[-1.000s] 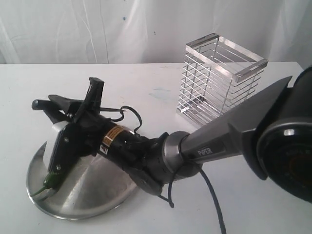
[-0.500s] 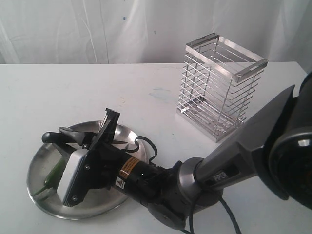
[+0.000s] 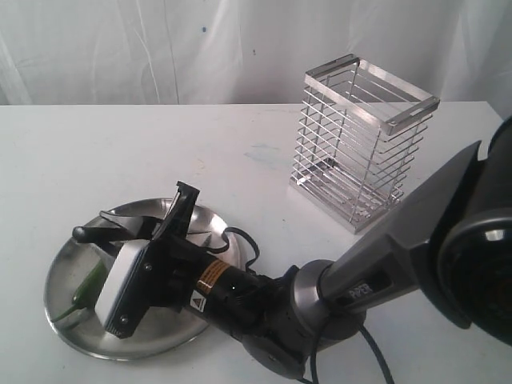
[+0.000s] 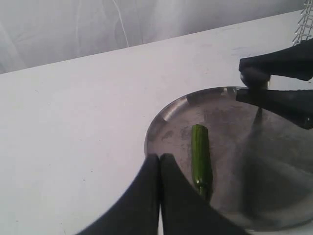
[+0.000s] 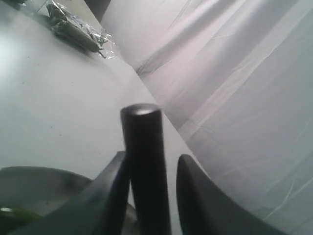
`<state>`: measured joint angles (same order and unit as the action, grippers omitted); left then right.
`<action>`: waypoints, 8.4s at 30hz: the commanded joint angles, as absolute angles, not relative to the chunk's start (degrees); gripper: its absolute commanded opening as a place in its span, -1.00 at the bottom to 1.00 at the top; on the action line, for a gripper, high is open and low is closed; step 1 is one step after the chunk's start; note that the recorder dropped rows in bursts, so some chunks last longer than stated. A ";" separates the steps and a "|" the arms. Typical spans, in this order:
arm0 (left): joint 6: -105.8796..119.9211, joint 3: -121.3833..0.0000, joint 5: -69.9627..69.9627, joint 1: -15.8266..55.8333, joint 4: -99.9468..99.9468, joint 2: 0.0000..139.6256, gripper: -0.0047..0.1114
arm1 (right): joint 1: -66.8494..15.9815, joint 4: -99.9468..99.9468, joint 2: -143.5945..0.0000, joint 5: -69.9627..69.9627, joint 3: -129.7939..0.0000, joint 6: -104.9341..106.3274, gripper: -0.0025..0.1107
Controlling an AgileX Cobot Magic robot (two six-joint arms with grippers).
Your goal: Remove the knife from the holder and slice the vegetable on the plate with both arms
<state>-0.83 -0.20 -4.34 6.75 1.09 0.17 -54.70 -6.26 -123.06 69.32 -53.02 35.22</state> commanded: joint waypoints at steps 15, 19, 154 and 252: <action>-1.20 0.00 -4.31 7.10 0.99 0.00 -0.92 | -54.84 -7.87 -120.53 56.29 -52.63 -4.18 -0.17; -1.20 0.00 -4.31 7.10 0.99 0.00 -0.92 | -54.84 -10.97 -115.83 43.87 -52.63 -10.81 -0.16; -1.20 0.00 -4.31 7.10 0.99 0.00 -0.92 | -42.83 28.01 -122.41 -46.34 -95.63 -23.95 0.10; -1.21 0.00 -4.31 7.61 0.99 0.00 -0.92 | -52.55 -9.18 -121.91 -57.97 -98.19 -68.55 -0.96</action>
